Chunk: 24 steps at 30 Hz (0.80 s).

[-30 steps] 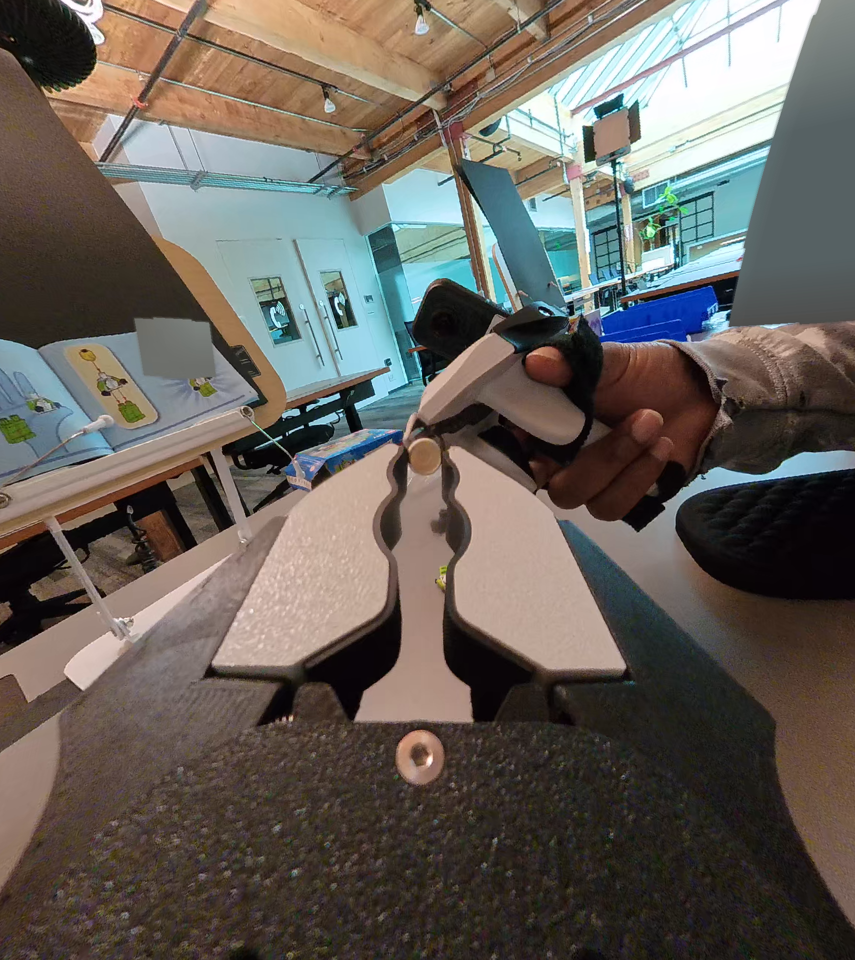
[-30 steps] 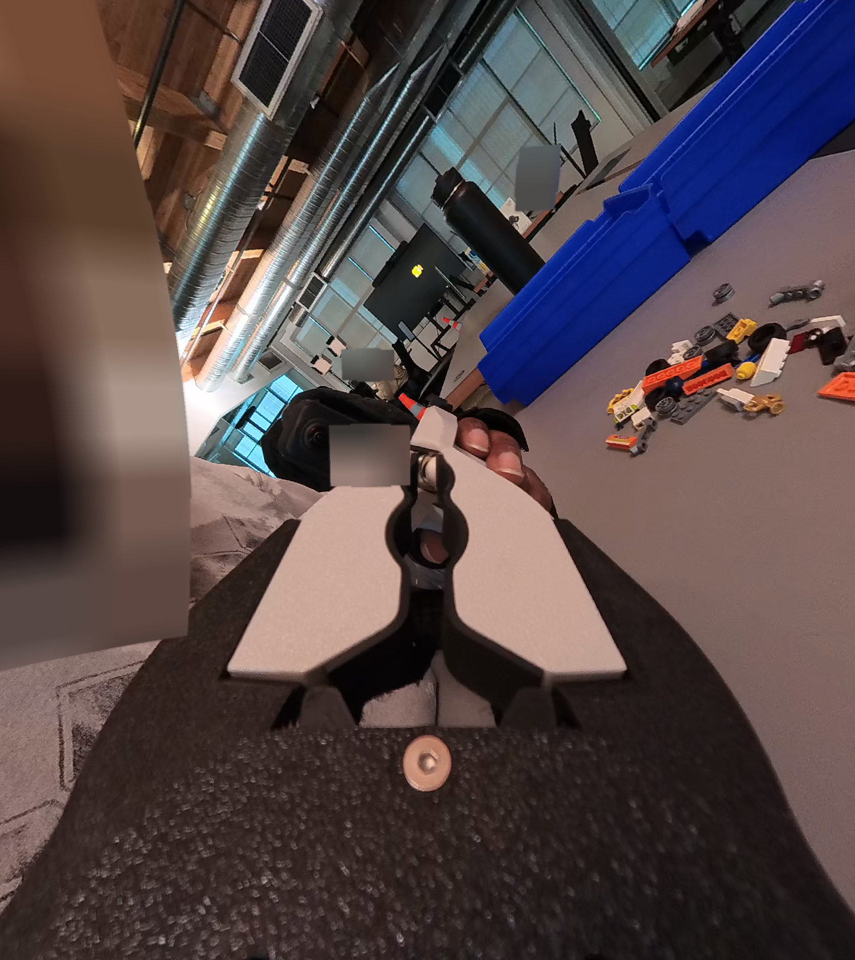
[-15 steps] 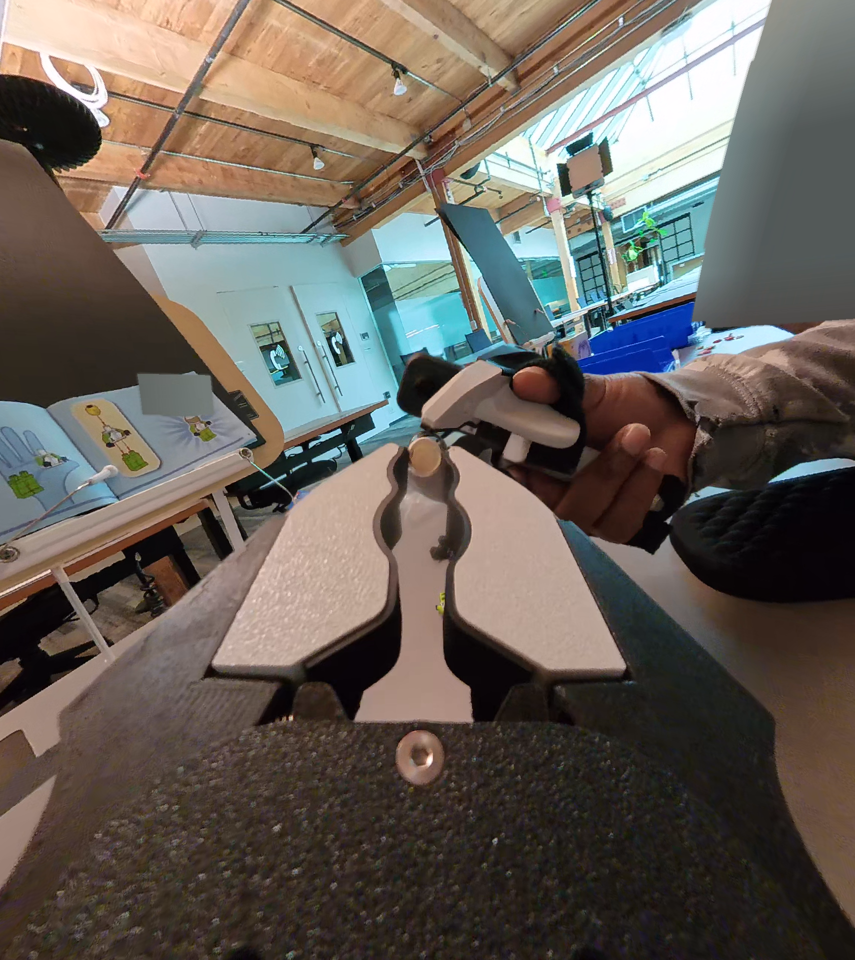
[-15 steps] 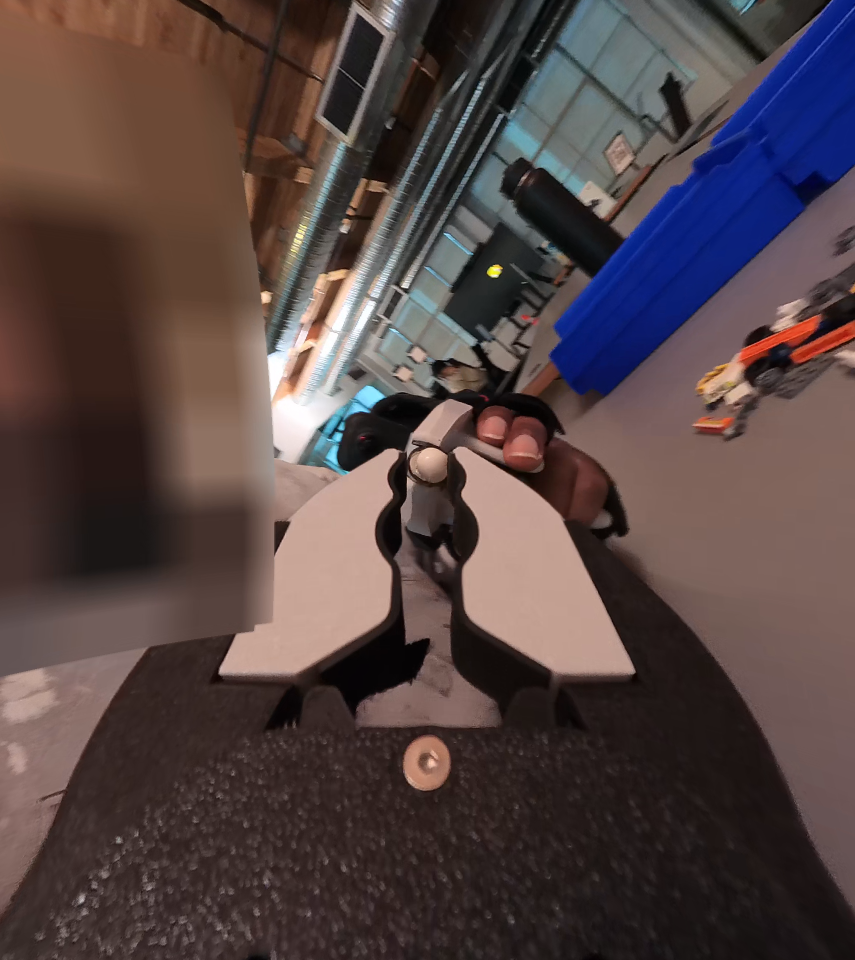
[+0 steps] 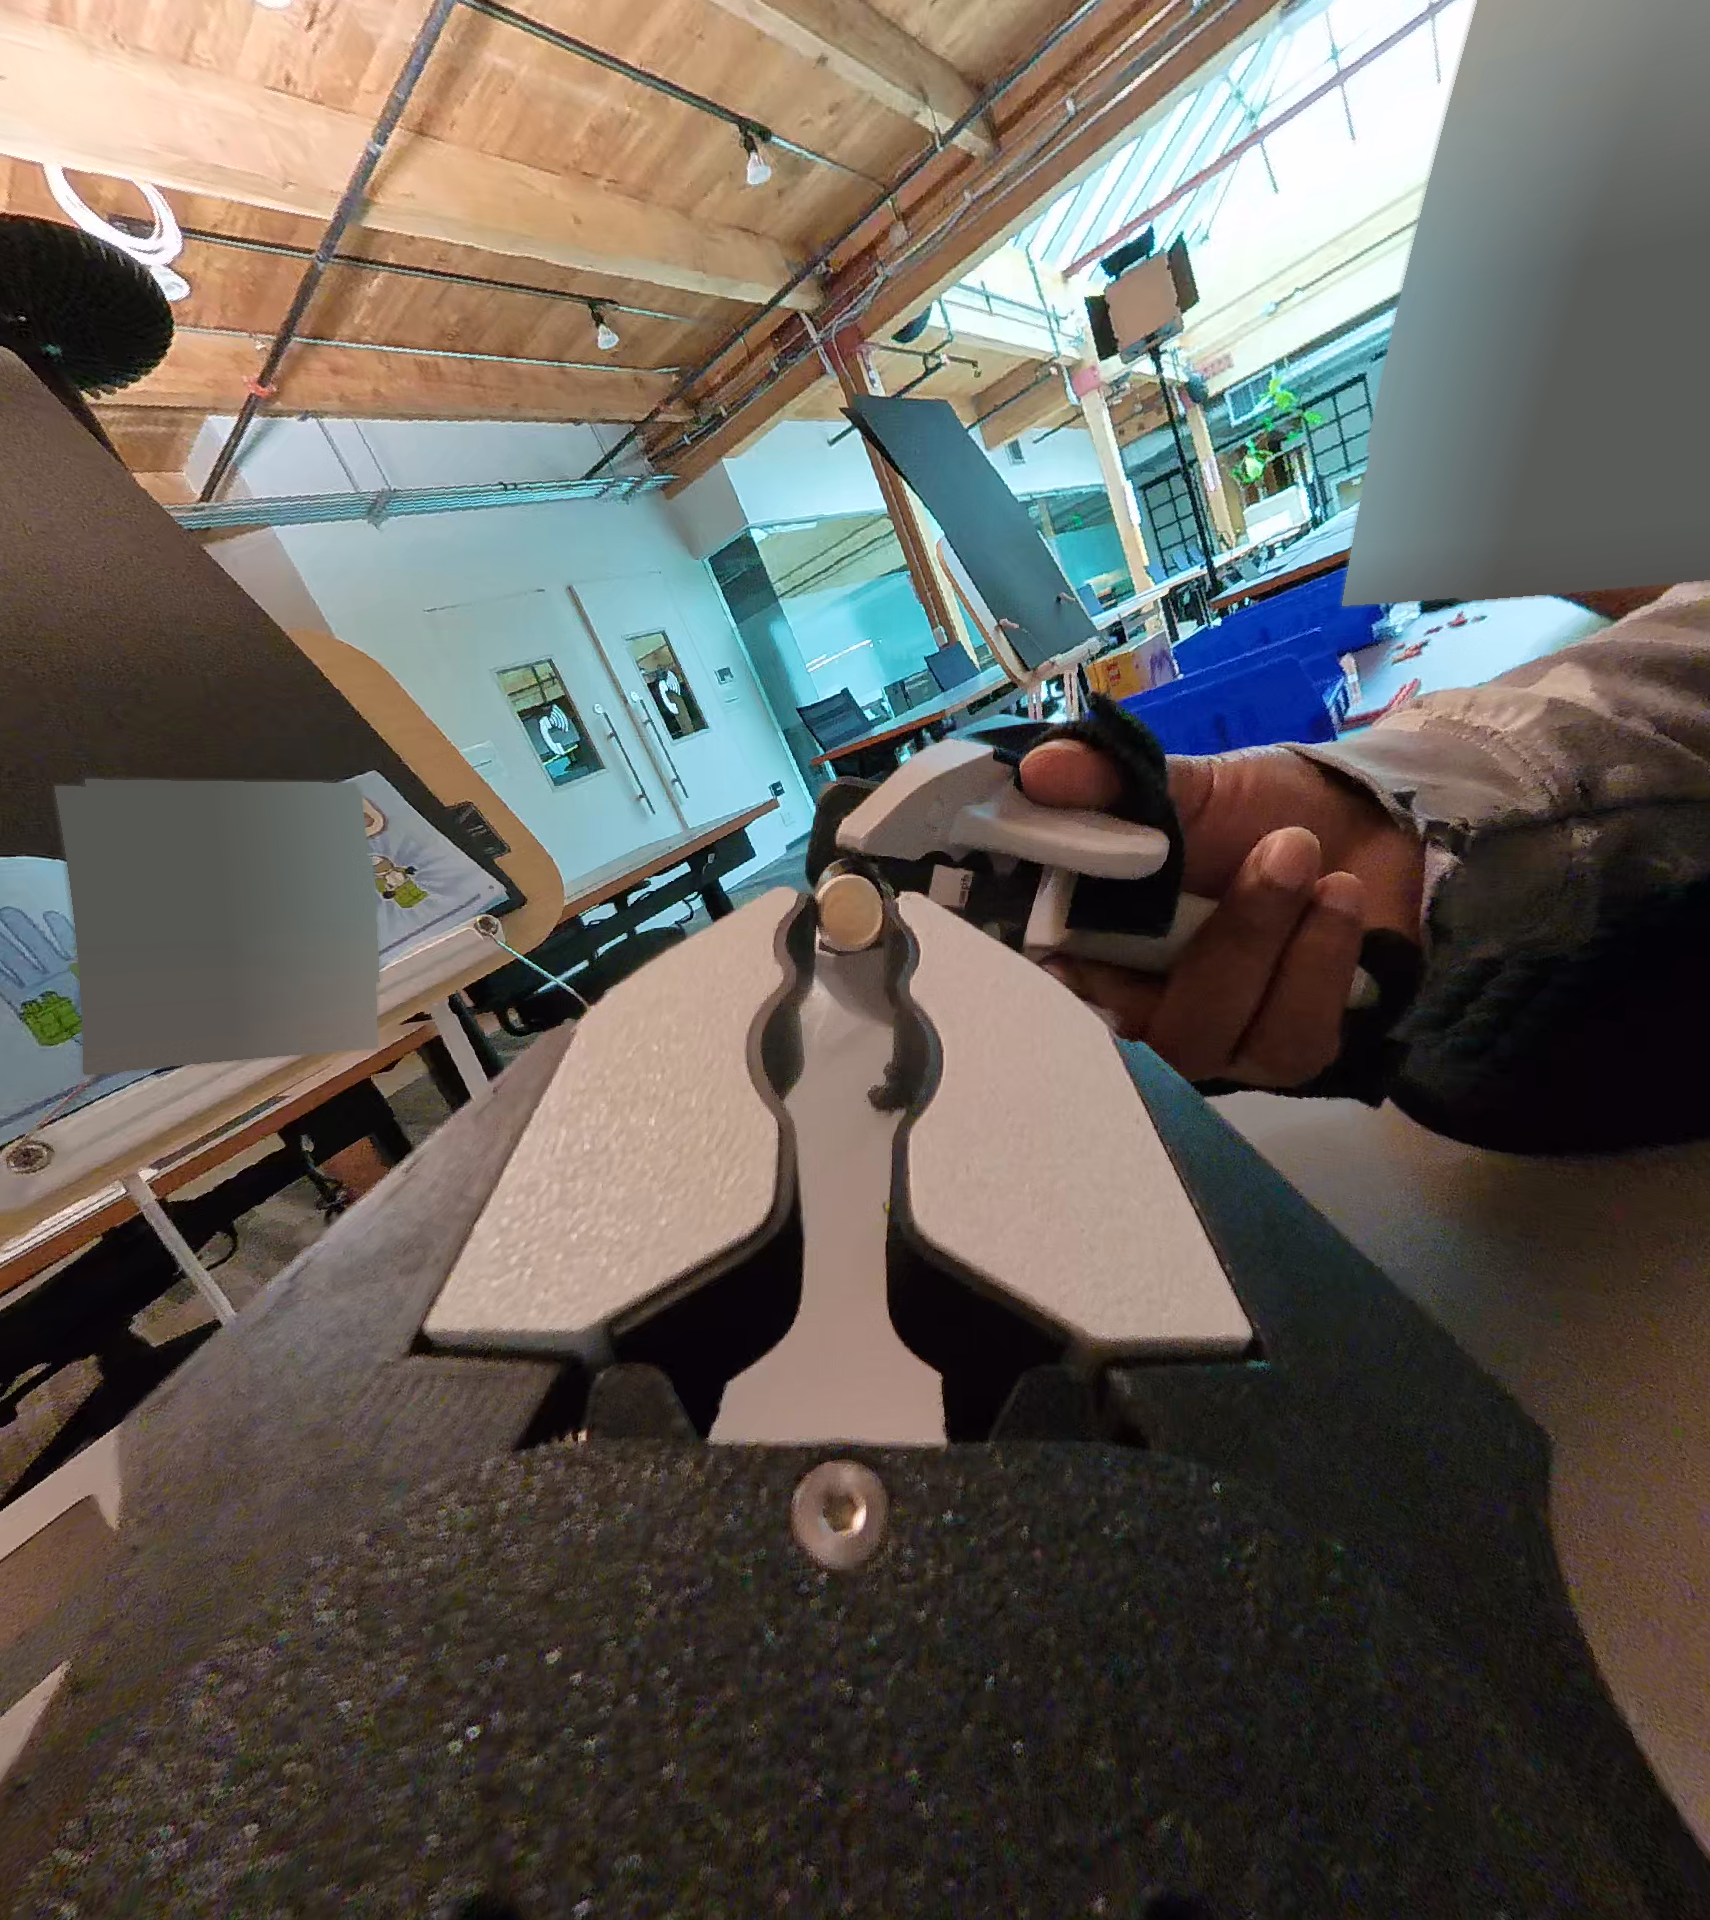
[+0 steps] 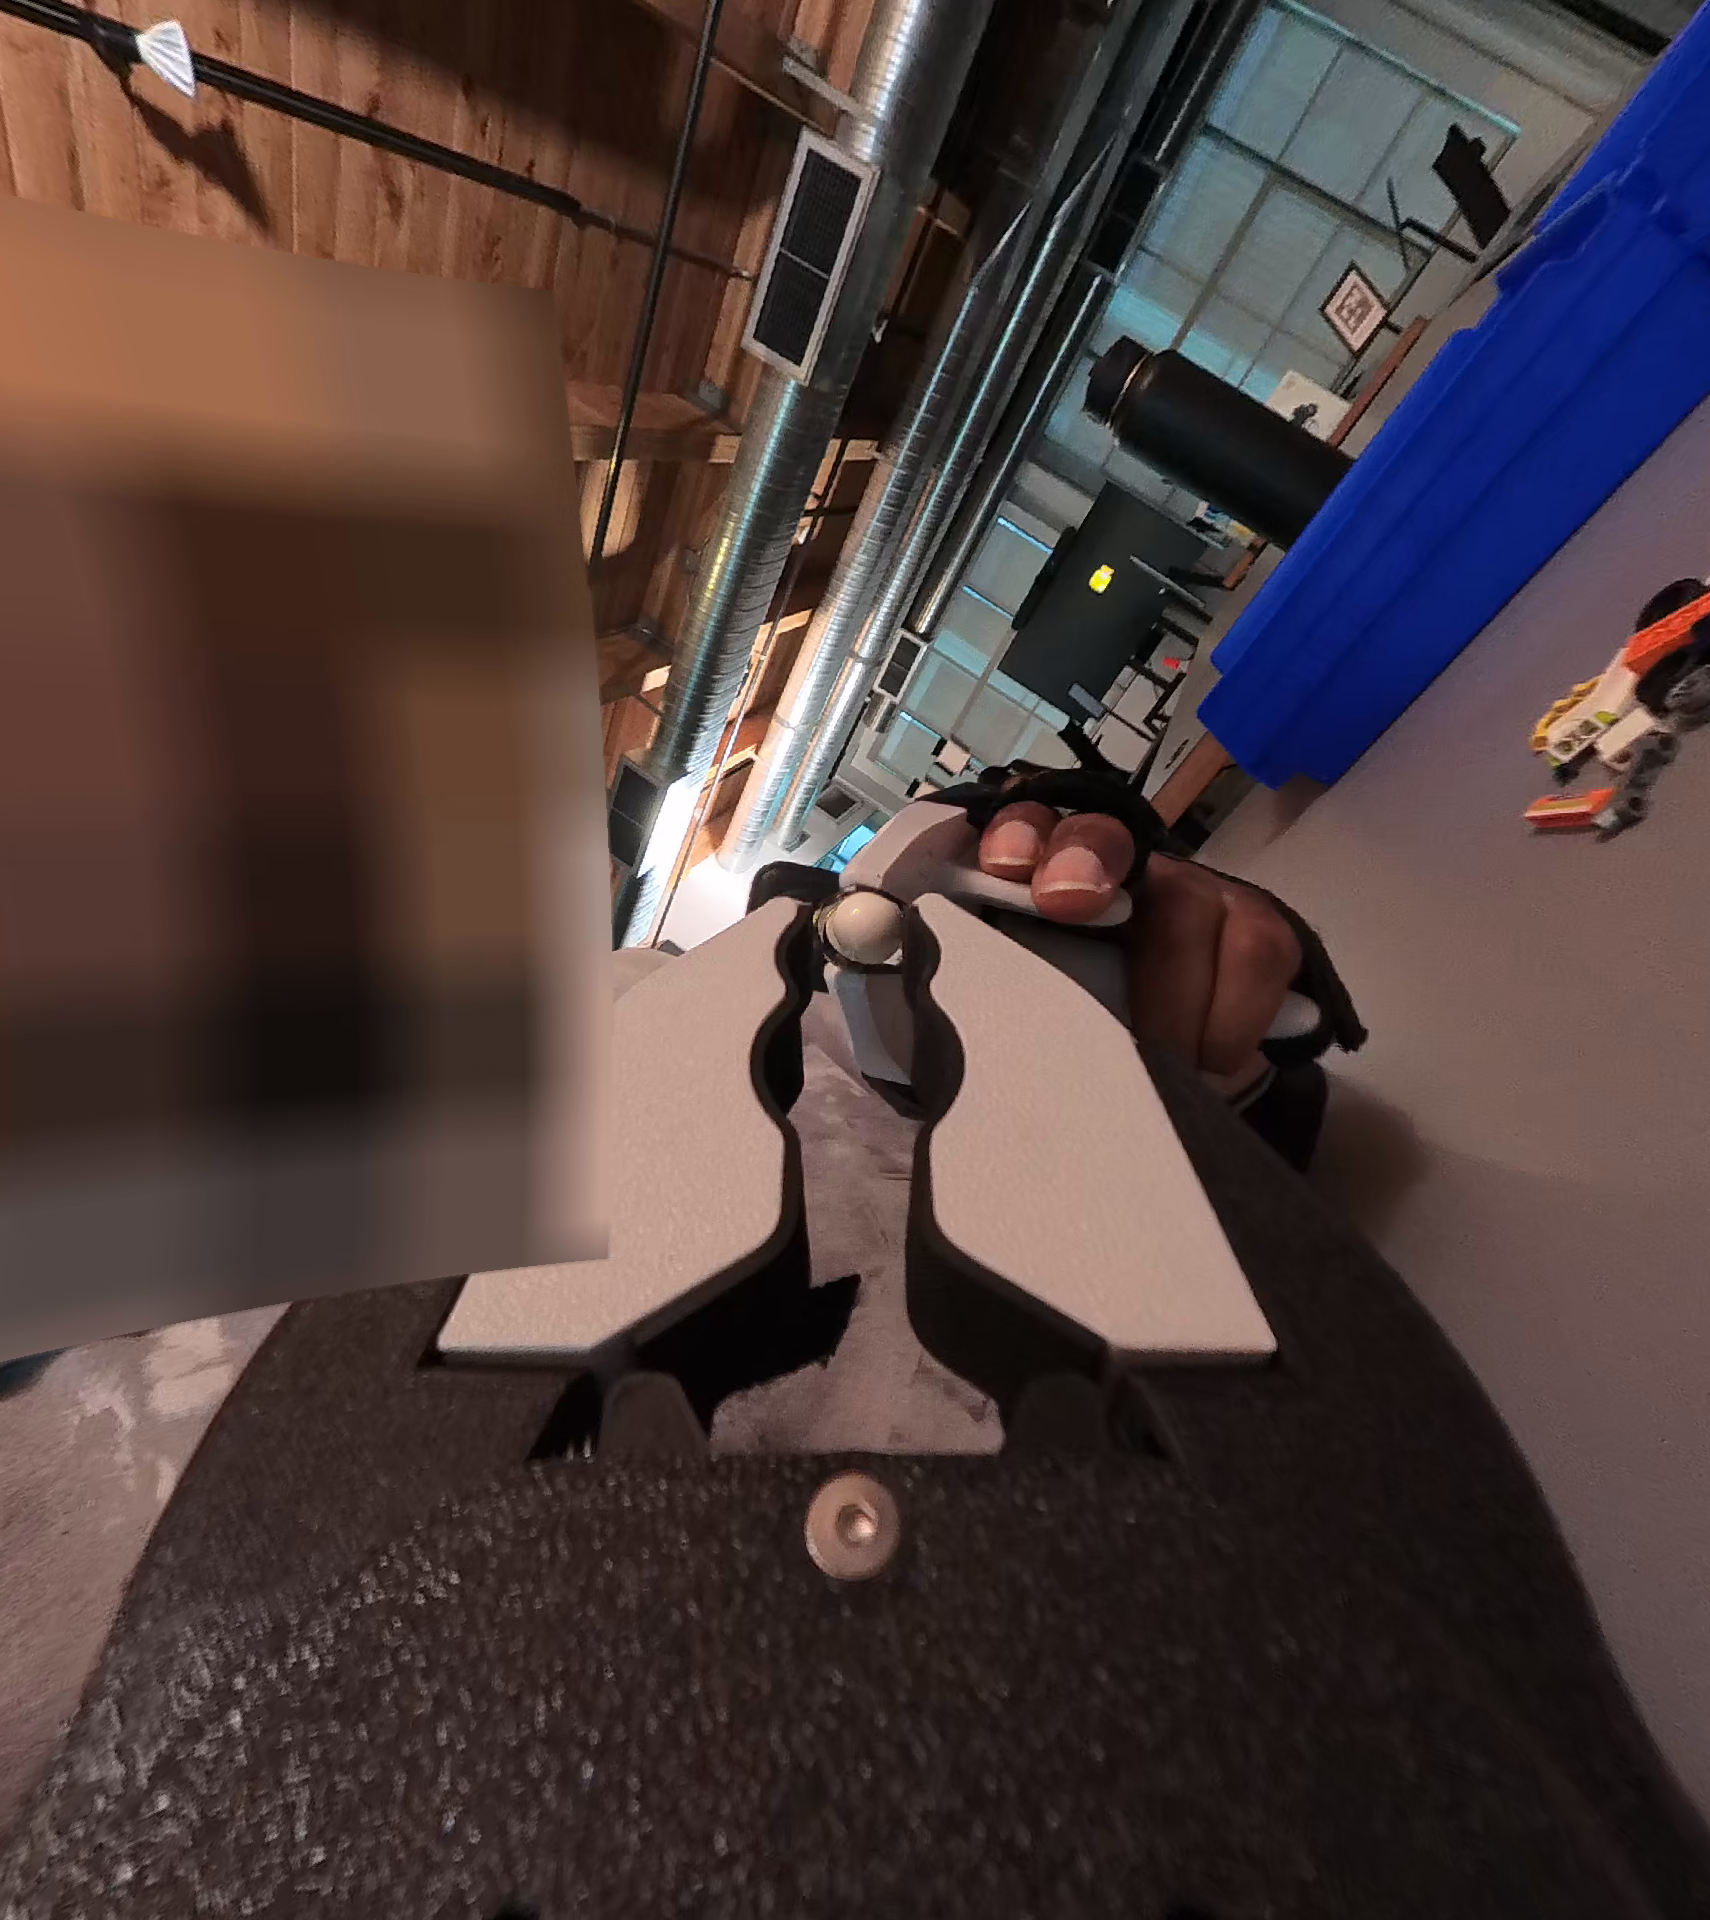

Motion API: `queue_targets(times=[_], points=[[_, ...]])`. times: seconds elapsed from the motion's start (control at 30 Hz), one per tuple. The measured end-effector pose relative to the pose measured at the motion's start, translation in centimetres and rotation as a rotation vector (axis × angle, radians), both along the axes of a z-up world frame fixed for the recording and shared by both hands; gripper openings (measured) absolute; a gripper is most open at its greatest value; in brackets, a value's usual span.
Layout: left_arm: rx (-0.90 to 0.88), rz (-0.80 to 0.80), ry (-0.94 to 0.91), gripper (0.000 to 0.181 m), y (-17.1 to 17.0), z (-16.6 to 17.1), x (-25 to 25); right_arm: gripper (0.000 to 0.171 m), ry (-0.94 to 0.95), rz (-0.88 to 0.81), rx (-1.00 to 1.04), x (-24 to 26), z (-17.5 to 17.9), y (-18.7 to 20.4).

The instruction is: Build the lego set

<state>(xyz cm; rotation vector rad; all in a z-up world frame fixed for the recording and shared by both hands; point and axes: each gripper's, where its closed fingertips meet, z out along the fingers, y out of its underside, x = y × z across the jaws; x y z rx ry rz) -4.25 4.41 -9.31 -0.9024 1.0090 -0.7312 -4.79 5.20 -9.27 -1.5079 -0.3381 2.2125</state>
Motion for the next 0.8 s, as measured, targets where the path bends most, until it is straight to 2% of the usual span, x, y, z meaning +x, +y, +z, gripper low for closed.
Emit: queue_targets(times=[0.1,0.17,0.3,0.8], points=[[0.010,0.013,0.029,0.012,0.5,-0.3,0.4,0.015,-0.003,-0.014,-0.003,0.3,-0.4,0.1],[0.000,0.024,0.057,0.012,0.8,-0.7,0.5,0.000,0.021,-0.047,-0.010,0.9,-0.4,0.5],[-0.033,0.023,0.062,0.012,1.0,-1.2,0.7,0.001,-0.086,-0.094,0.125,0.4,-1.2,-0.2],[-0.035,0.010,0.091,0.012,1.0,-2.2,1.8,0.000,-0.092,-0.095,0.130,0.7,-1.7,-0.4]])
